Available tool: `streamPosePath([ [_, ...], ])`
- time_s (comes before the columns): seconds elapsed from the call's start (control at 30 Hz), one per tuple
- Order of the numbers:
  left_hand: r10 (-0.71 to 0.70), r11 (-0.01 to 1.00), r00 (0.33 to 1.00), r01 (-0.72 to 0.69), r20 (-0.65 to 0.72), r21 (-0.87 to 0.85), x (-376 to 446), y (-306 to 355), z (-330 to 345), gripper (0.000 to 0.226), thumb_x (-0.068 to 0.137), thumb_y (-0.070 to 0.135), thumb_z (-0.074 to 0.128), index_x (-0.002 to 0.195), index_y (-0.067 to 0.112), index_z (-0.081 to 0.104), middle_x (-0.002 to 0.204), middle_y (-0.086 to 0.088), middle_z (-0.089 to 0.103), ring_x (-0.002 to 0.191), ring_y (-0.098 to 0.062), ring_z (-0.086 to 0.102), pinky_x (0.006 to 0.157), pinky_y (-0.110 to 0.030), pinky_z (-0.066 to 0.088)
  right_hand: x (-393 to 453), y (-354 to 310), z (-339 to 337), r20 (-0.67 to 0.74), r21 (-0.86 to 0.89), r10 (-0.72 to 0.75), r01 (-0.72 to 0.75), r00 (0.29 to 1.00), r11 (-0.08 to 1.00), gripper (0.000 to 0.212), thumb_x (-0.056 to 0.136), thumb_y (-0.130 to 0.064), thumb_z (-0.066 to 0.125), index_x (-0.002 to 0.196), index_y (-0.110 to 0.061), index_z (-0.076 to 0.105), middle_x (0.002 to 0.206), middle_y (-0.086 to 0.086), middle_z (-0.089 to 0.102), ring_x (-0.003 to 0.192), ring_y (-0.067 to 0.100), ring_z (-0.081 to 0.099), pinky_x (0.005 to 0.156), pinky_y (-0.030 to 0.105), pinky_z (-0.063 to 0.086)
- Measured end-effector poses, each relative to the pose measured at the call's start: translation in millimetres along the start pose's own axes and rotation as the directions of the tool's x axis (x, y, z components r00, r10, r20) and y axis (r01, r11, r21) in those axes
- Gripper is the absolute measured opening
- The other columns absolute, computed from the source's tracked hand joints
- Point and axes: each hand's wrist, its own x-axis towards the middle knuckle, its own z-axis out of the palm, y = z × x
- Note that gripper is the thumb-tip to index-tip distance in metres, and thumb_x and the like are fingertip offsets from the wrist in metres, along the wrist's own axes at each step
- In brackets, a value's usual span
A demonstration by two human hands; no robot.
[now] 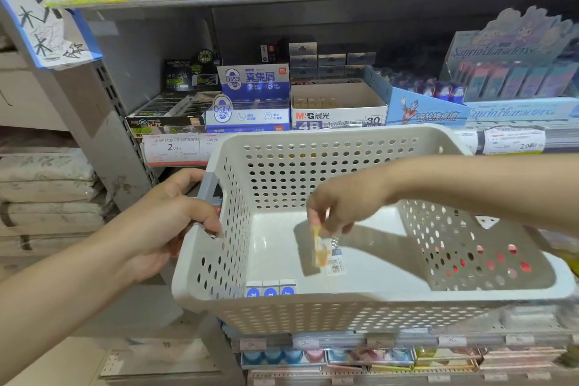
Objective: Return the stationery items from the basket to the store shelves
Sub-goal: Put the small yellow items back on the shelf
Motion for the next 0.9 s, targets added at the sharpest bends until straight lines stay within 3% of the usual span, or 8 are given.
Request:
streamPosePath([
  [0.13,0.003,1.0,1.0,-0.003,-0.01,0.008,-1,1,0,0.05,0.055,-0.013,0.06,0.088,0.024,0.06,0.066,-0.011,0.068,0.065,-0.032,0.061,0.077,-0.051,0.049,-24,-8,-31,-0.163,0.329,-0.068,0.119,0.984,0.937,0.015,0.097,-0.002,0.042,0.092,-0.012,0.052,0.086,0.01,0.061,0.074,0.017,0.061,0.071,0.028,0.054],
  [0.27,-0.004,1.0,1.0,0.004,-0.017,0.0,-3,3,0,0.056,0.042,-0.005,0.056,0.089,0.025,0.061,0.068,-0.013,0.068,0.064,-0.032,0.061,0.081,-0.056,0.047,-46,-13,-58,-0.307,0.556,0.02,0.162,0.952,0.815,0.026,0.101,-0.007,0.032,0.109,-0.012,0.057,0.093,0.013,0.062,0.069,0.017,0.065,0.058,0.024,0.056],
  [0.4,0.001,1.0,1.0,-0.001,-0.003,-0.006,-4,2,0,0.056,0.041,-0.005,0.056,0.089,0.024,0.061,0.065,-0.012,0.066,0.059,-0.03,0.061,0.077,-0.051,0.048,-54,-10,-86,-0.485,0.558,0.08,0.237,0.871,0.795,0.024,0.1,-0.006,0.035,0.111,-0.011,0.055,0.087,0.009,0.059,0.063,0.011,0.066,0.056,0.018,0.057],
  [0.53,-0.002,1.0,1.0,0.002,-0.001,0.003,-5,2,0,0.056,0.046,-0.01,0.058,0.092,0.022,0.06,0.068,-0.015,0.067,0.06,-0.031,0.061,0.077,-0.054,0.049,-51,3,-115,-0.617,0.526,0.169,0.243,0.769,0.815,0.025,0.093,-0.003,0.053,0.118,-0.005,0.058,0.105,0.013,0.062,0.079,0.015,0.069,0.063,0.017,0.057],
  [0.6,-0.003,1.0,1.0,0.003,-0.006,0.004,-6,2,0,0.058,0.043,-0.007,0.057,0.093,0.022,0.06,0.066,-0.013,0.067,0.057,-0.03,0.061,0.074,-0.049,0.05,-48,10,-125,-0.637,0.468,0.174,0.198,0.751,0.861,0.034,0.088,-0.001,0.06,0.122,-0.006,0.056,0.115,0.012,0.062,0.087,0.015,0.067,0.068,0.017,0.057],
  [0.7,0.001,1.0,1.0,-0.001,-0.015,0.002,-6,2,1,0.06,0.042,-0.005,0.056,0.095,0.021,0.059,0.069,-0.016,0.067,0.059,-0.031,0.062,0.074,-0.05,0.05,-38,17,-134,-0.702,0.106,0.136,-0.086,0.699,0.991,0.045,0.084,-0.013,0.069,0.127,-0.01,0.055,0.122,0.009,0.06,0.101,0.021,0.062,0.081,0.021,0.048],
  [0.8,0.007,1.0,1.0,-0.006,-0.02,0.015,-5,3,1,0.062,0.041,-0.005,0.055,0.098,0.02,0.059,0.069,-0.017,0.068,0.059,-0.032,0.063,0.07,-0.047,0.052,-21,19,-138,-0.675,-0.127,0.138,-0.298,0.724,0.946,0.052,0.083,-0.023,0.069,0.131,-0.013,0.052,0.128,0.007,0.056,0.113,0.027,0.055,0.093,0.03,0.043],
  [0.9,0.011,1.0,1.0,-0.01,-0.029,0.018,-6,3,1,0.062,0.041,-0.004,0.055,0.098,0.021,0.059,0.069,-0.016,0.07,0.058,-0.032,0.064,0.064,-0.044,0.054,-3,20,-136,-0.618,-0.283,0.18,-0.43,0.766,0.857,0.025,0.092,-0.027,0.057,0.111,-0.011,0.058,0.109,0.01,0.06,0.095,0.027,0.055,0.08,0.031,0.045],
])
